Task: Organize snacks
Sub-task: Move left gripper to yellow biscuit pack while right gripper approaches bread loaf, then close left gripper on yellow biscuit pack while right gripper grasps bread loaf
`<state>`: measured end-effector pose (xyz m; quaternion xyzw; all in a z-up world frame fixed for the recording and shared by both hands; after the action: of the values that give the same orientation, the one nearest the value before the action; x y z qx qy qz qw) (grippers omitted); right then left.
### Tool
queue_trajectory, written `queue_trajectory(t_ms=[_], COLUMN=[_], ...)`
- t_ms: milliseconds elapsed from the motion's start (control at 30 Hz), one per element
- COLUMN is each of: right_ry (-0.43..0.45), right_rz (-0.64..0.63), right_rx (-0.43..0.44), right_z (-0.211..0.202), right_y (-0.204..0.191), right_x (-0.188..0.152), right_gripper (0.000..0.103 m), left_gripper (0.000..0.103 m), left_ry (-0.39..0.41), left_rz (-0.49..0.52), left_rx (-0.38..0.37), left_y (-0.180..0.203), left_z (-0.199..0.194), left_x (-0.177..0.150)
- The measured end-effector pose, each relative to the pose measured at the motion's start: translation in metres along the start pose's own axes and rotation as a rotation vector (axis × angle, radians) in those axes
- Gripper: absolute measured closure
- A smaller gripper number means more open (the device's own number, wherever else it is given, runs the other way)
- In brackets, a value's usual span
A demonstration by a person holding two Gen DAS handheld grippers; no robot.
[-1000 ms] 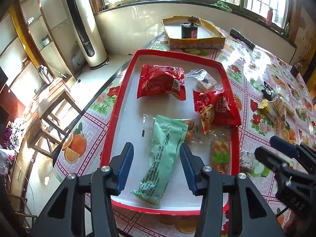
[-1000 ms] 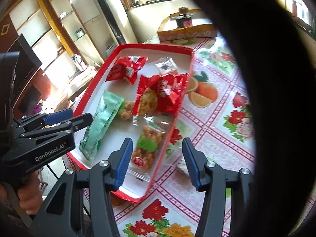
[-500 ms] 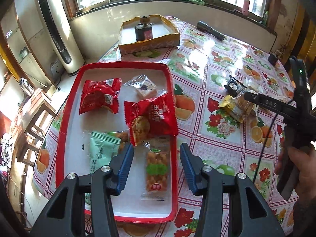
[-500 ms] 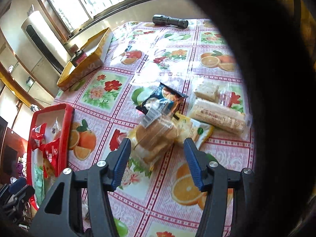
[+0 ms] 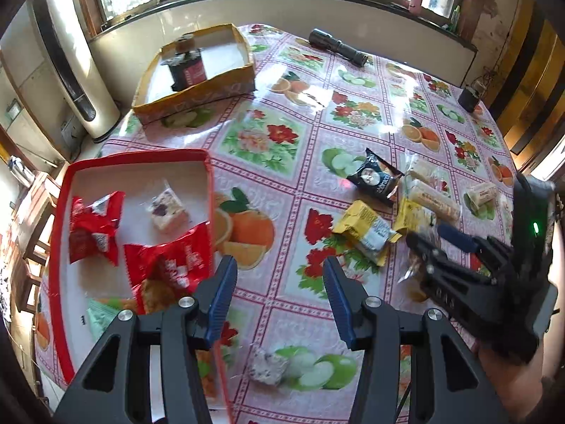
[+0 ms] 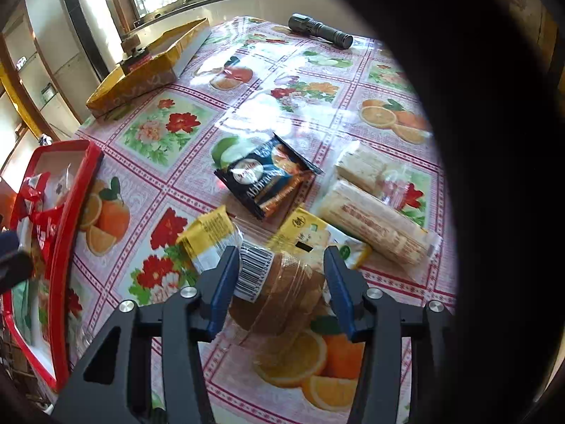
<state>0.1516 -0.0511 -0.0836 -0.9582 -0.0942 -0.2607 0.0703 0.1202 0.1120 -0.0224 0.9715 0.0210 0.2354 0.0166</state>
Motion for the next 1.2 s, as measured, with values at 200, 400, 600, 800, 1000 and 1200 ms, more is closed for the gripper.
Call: queue_trajectory(t_ms=[200, 400, 600, 800, 1000, 1200], right_ry=[-0.035, -0.031, -0.024, -0.027, -0.075, -0.079], right_rz=[0.057, 0.116, 0.142, 0.12, 0.125, 0.084], right_rx=[-0.024, 0.014, 0.037, 0.008, 0.023, -0.012], right_z=[-0.016, -0.029, -0.033, -0.031, -0.022, -0.016], right_y=[0.045, 0.068, 0.073, 0.069, 0.067, 0.061], right_x=[-0.033, -0.048, -0.051, -0.05, -0.053, -0.054], right_gripper=[0.052, 0.052, 0.05, 0.033, 0.029, 0.024], left_gripper=[0.053, 0.054, 0.052, 0.049, 0.035, 0.027], left_ry=[-0.124, -0.243, -0.236, -0.264, -0.229, -0.22], left_rz=[-0.086, -0.171, -0.213, -0.239, -0.234, -0.218], left_rx=[-0.093, -0.12, -0.096, -0.097, 0.007, 0.047], left_y=[0.039, 0.058, 0.06, 0.064, 0.057, 0.066], left_z=[0.053, 0.094, 0.107, 0.113, 0.114, 0.118], left_x=[0.025, 0.023, 0.026, 0.027, 0.025, 0.02])
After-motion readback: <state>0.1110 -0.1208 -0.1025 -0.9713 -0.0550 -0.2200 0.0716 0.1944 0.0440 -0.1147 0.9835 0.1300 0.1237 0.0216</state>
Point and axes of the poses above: each gripper's, at about its wrist camera, not at the fingertips, and z roughly the way its jaws point, y to its right, x to its top, the point moved 5 cm from there along z, roughly the way its jaws point, and after that the axes turned 1 degree about -x, right-handed, at the moved point
